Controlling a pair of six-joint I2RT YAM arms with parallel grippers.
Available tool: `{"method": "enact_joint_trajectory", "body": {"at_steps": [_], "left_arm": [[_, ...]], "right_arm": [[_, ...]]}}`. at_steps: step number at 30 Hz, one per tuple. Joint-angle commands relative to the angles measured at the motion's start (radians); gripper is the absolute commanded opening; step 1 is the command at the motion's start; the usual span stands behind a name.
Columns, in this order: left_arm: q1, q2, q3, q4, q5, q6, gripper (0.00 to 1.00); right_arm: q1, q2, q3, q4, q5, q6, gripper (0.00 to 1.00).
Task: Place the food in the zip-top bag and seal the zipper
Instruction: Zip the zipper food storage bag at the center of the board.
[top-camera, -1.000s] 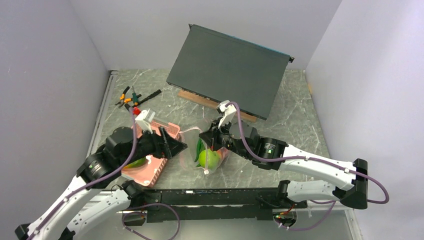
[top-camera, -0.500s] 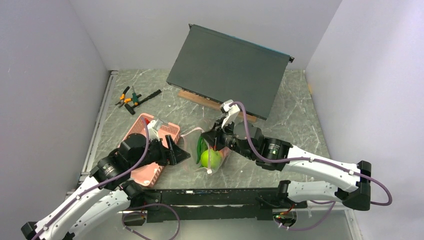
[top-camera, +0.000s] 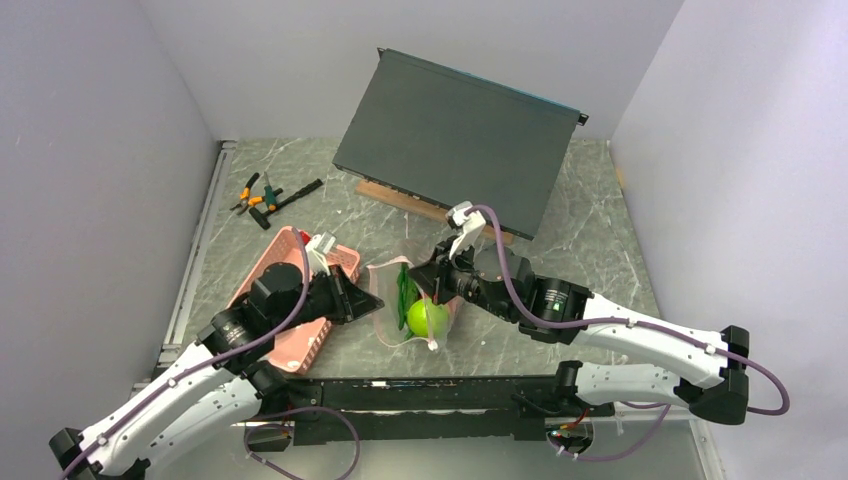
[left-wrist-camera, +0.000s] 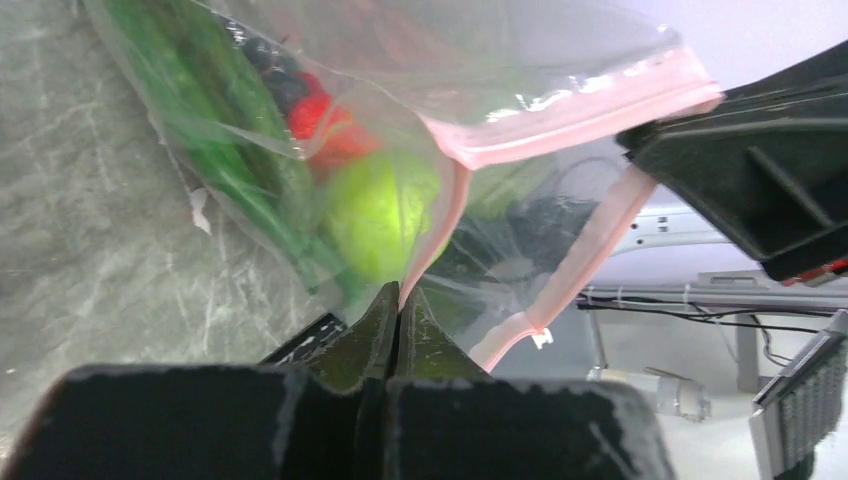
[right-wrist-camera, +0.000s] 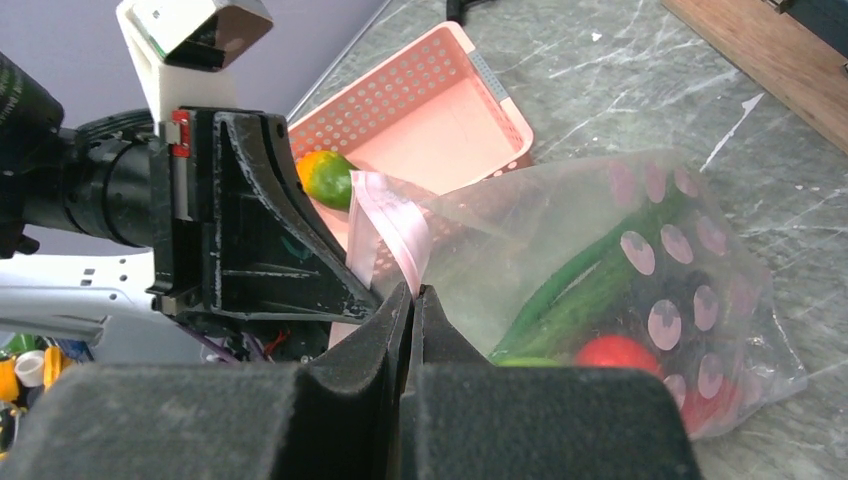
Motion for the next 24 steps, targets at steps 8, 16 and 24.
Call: {"method": "enact_joint_trajectory", "body": {"at_steps": [8, 16, 24], "left_arm": [[-0.024, -0.100, 0.029, 0.127, -0.131, -0.393, 0.00], [-0.069, -0.029, 0.148, 0.021, -0.222, -0.428, 0.00], [-0.078, -0.049, 0.148, -0.015, -0.303, -0.520, 0.00]], "right_arm": [[0.003, -0.057, 0.012, -0.112, -0.163, -0.303, 0.69], [0.018, -0.316, -0.229, 0.095, -0.492, -0.454, 1.00], [0.058, -0.474, -0.417, 0.281, -0.355, -0.502, 1.00]]}}
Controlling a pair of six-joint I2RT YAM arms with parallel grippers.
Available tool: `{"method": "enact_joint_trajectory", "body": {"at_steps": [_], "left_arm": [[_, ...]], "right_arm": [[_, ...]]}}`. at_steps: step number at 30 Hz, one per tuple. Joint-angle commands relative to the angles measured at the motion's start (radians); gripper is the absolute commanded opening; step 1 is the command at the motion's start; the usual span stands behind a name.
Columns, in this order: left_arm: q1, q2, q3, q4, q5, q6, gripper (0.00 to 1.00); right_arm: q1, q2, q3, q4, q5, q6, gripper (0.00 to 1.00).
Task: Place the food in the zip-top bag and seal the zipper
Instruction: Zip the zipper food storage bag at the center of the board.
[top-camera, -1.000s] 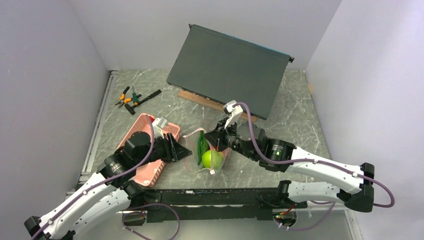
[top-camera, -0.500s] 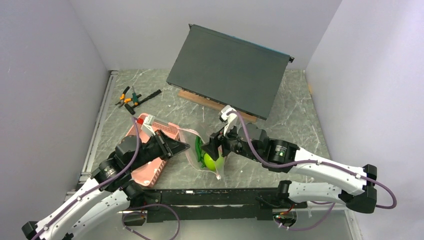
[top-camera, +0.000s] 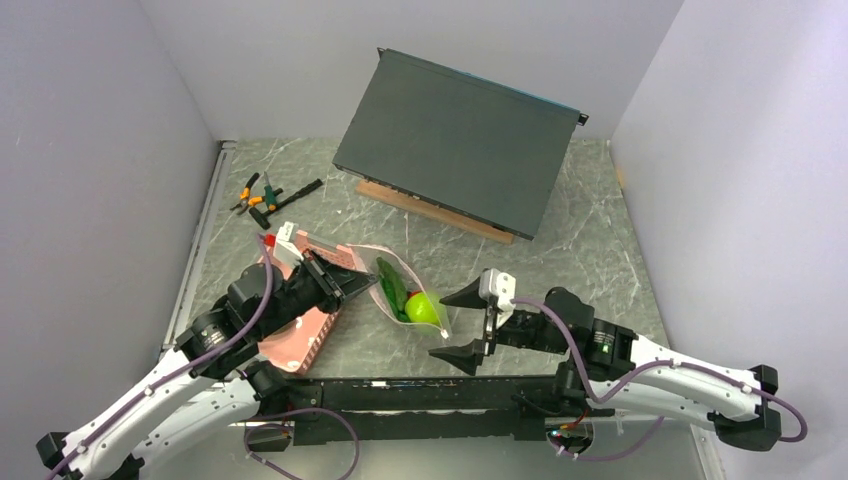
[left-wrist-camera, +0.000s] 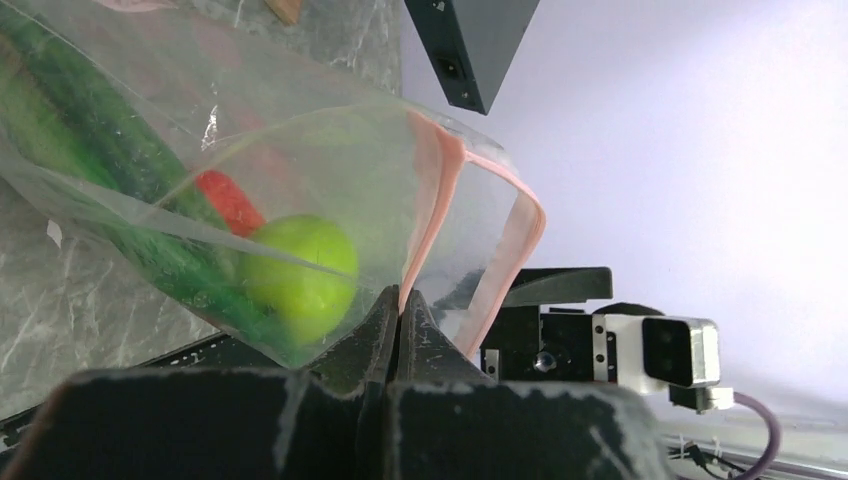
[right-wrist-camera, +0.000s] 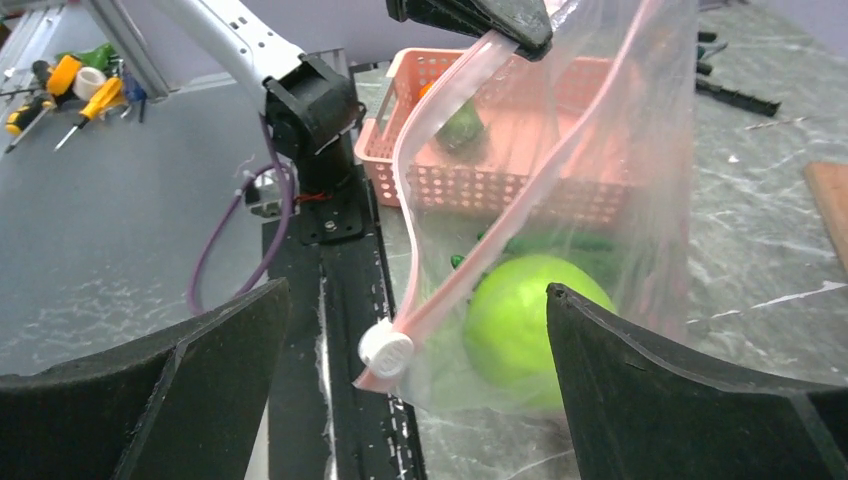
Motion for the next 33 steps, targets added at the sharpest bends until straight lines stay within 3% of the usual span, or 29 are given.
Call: {"method": "enact_joint_trajectory", "body": {"at_steps": [1, 4, 10, 11, 15, 19, 22, 23, 24, 25, 27, 29, 33], "left_arm": [[-0.009, -0.015, 0.026, 0.003, -0.069, -0.117, 0.00], [-0.013, -0.007, 0.027, -0.002, -0.088, -0.153, 0.00], [-0.017, 0.009, 0.050, -0.008, -0.114, -0.176, 0.00], [-0.016, 0.015, 0.055, -0.010, -0.118, -0.173, 0.00], [-0.018, 0.022, 0.072, -0.078, -0.117, -0.176, 0.00], [-0.018, -0.016, 0.056, -0.136, -0.133, -0.164, 0.00], [-0.019, -0.079, 0.018, -0.055, -0.098, -0.015, 0.02], [-0.018, -0.098, 0.013, -0.003, -0.059, 0.098, 0.09], [-0.018, -0.111, 0.025, 0.034, -0.009, 0.208, 0.24], [-0.018, -0.114, 0.061, 0.025, 0.019, 0.310, 0.44], [-0.019, -0.078, 0.181, -0.074, 0.081, 0.521, 0.66], [-0.018, -0.004, 0.334, -0.177, 0.139, 0.731, 0.73], [-0.036, 0.178, 0.483, -0.239, 0.329, 1.121, 0.86]], "right_arm": [[0.050, -0.054, -0.066, 0.173, 0.173, -0.079, 1.00], [0.127, -0.039, -0.090, 0.221, 0.331, -0.151, 0.99], [0.286, 0.085, -0.150, 0.424, 0.703, -0.341, 0.75], [0.289, 0.103, -0.152, 0.456, 0.731, -0.355, 0.67], [0.291, 0.123, -0.132, 0.512, 0.762, -0.363, 0.36], [0.290, 0.123, -0.108, 0.457, 0.750, -0.367, 0.06], [0.289, 0.104, -0.076, 0.385, 0.733, -0.349, 0.00], [0.288, 0.088, -0.071, 0.368, 0.715, -0.349, 0.00], [0.287, 0.073, -0.068, 0.350, 0.690, -0.353, 0.00], [0.286, 0.061, -0.060, 0.324, 0.671, -0.352, 0.00], [0.283, 0.045, -0.033, 0.264, 0.645, -0.331, 0.00], [0.279, 0.034, -0.005, 0.214, 0.606, -0.299, 0.00], [0.278, 0.026, 0.019, 0.139, 0.544, -0.242, 0.00]]}}
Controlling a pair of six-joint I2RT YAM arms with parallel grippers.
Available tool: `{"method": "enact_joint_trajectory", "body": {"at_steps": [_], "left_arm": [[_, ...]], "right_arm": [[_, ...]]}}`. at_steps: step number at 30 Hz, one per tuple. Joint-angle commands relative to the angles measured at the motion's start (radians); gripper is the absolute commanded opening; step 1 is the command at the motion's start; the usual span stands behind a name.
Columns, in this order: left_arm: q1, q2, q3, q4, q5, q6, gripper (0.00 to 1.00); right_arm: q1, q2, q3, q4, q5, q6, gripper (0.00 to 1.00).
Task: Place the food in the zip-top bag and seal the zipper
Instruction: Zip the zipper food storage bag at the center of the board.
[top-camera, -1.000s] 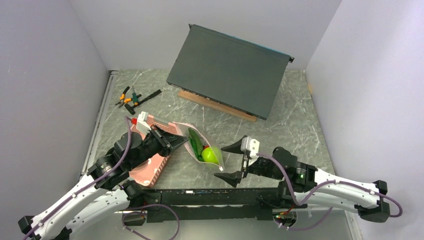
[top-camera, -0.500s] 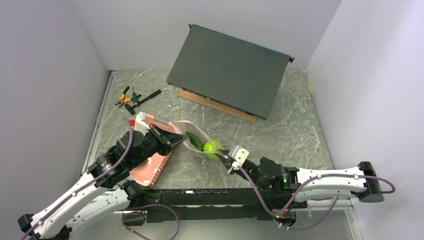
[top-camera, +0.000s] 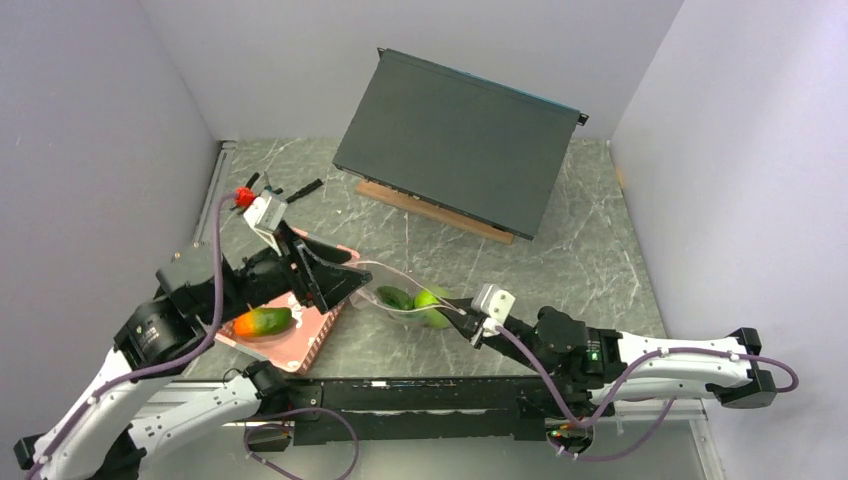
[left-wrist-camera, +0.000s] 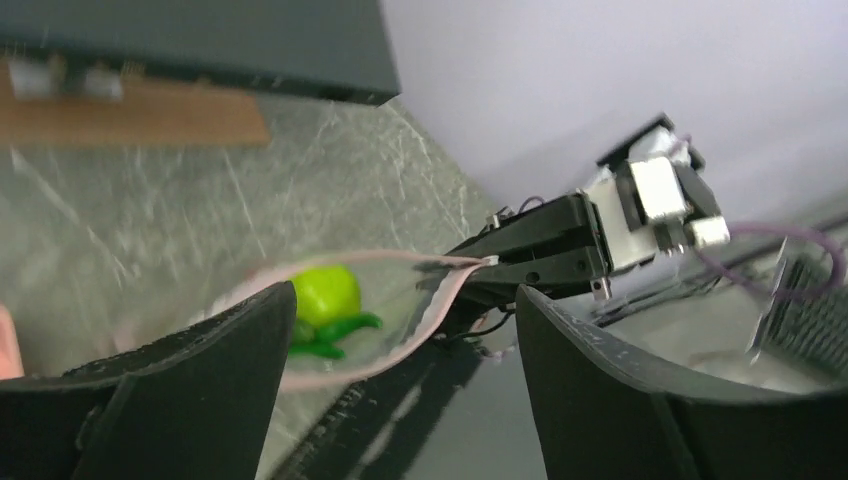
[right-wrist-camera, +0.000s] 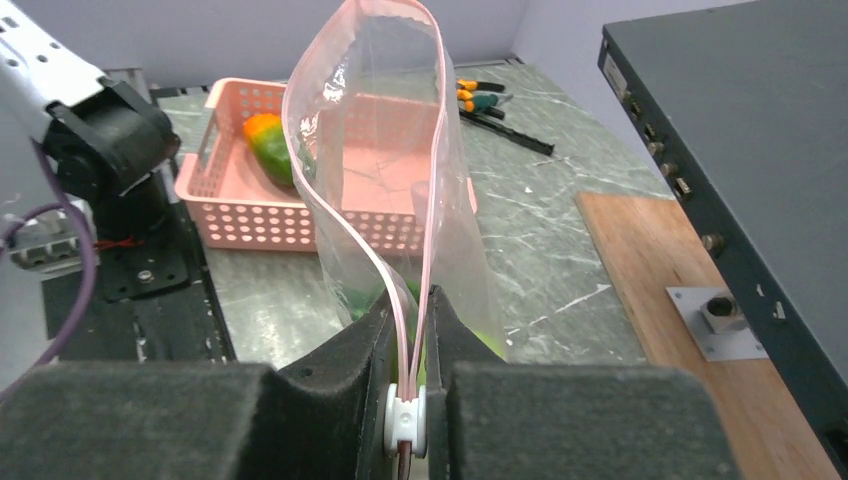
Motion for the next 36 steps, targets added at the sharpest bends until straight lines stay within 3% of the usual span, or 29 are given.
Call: {"method": "enact_joint_trajectory", "body": {"at_steps": [1, 5, 10, 19, 26, 30, 33, 36], "left_arm": [[-0.045, 0.164, 0.148, -0.072, 0.222, 0.590, 0.86], [-0.176, 0.213, 0.121, 0.042, 0.162, 0.945, 0.95], [-0.218, 0.298, 0.123, 0.113, 0.297, 1.169, 1.00], [-0.311, 0.497, 0.263, -0.046, 0.355, 1.251, 0.99], [-0.316, 0.510, 0.242, -0.062, 0.384, 1.220, 0.95], [-0.317, 0.560, 0.277, -0.162, 0.351, 1.209, 0.83], [-0.316, 0.562, 0.248, -0.165, 0.275, 1.201, 0.65], [-0.317, 0.546, 0.206, -0.160, 0.218, 1.206, 0.38]], "right_arm": [[-0.002, -0.019, 0.068, -0.078, -0.079, 0.068, 0.00], [-0.003, -0.026, 0.071, -0.087, -0.079, 0.079, 0.00], [-0.003, -0.017, 0.095, -0.115, -0.098, 0.088, 0.00], [-0.004, -0.029, 0.102, -0.140, -0.108, 0.089, 0.00], [-0.005, -0.014, 0.095, -0.139, -0.092, 0.083, 0.00], [-0.003, -0.021, 0.100, -0.134, -0.097, 0.084, 0.00], [-0.003, -0.027, 0.099, -0.130, -0.100, 0.083, 0.00], [-0.004, -0.030, 0.098, -0.137, -0.096, 0.079, 0.00]]}}
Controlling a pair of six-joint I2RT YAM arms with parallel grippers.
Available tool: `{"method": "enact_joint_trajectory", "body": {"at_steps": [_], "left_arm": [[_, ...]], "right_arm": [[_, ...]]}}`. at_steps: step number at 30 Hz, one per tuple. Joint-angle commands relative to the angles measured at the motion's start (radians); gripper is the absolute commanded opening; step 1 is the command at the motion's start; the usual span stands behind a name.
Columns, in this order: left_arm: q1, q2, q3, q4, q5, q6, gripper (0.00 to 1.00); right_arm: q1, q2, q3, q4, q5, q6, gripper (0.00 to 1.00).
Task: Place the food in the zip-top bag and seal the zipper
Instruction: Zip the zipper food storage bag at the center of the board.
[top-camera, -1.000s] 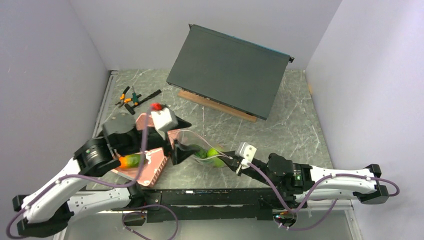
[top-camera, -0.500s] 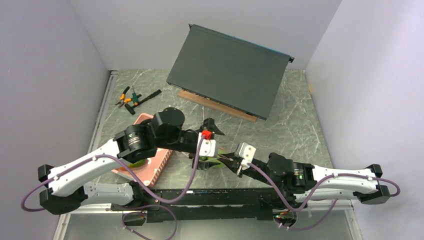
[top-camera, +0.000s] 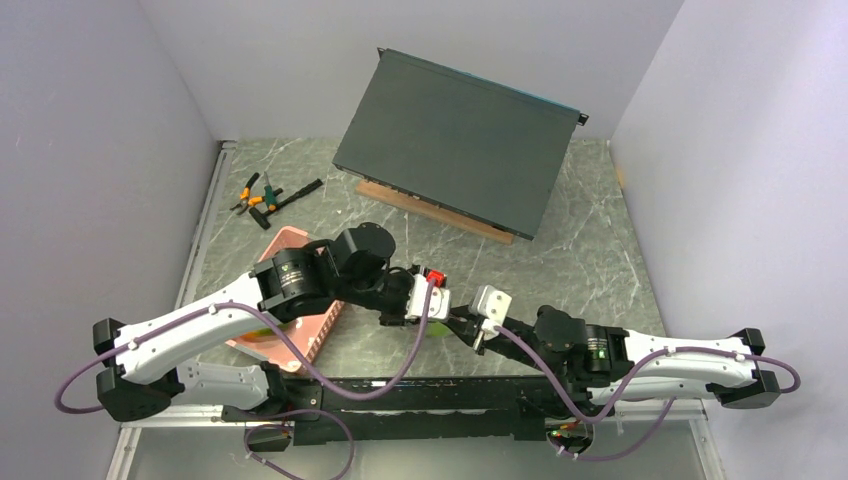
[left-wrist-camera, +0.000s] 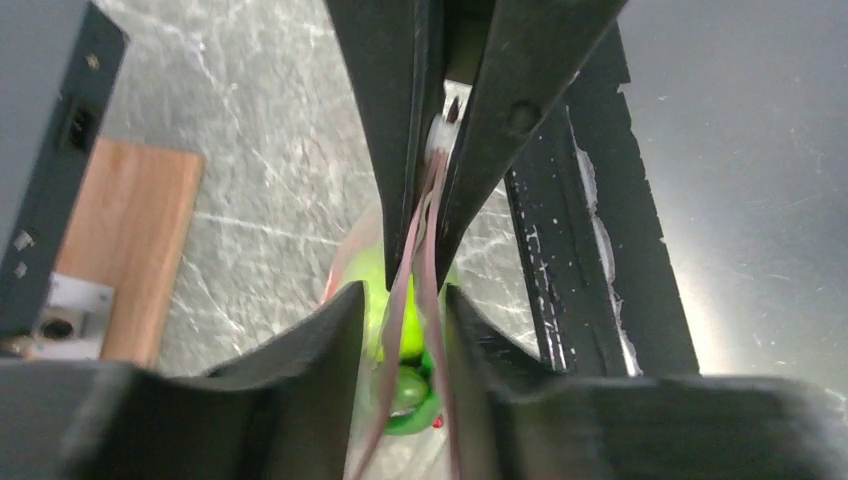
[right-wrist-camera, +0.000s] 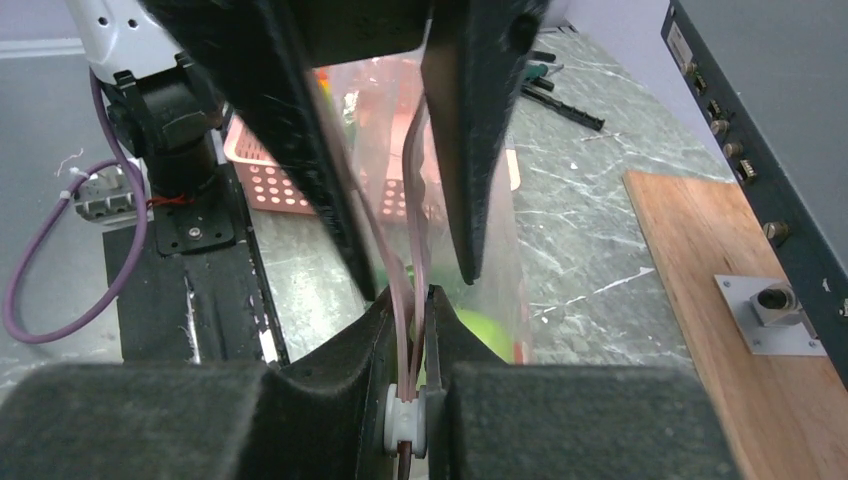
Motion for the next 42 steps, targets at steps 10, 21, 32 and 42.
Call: {"method": "enact_joint_trajectory", "body": {"at_steps": [10, 21, 32, 42], "left_arm": [[-0.002, -0.185, -0.198, 0.179, -0.140, -0.021, 0.00], [-0.002, -0.191, -0.215, 0.207, -0.099, -0.048, 0.00], [-0.002, -0.171, -0.190, 0.181, -0.086, -0.058, 0.00], [-0.002, -0.154, -0.155, 0.190, -0.046, -0.118, 0.30]], "right_arm": [[-0.005, -0.191, -0.220, 0.226, 0.058, 0.009, 0.57], [-0.004, -0.245, -0.253, 0.298, -0.088, -0.088, 0.38], [-0.006, -0.178, -0.177, 0.279, -0.071, -0.089, 0.35], [-0.014, -0.098, -0.122, 0.201, -0.073, -0.074, 0.00]]}}
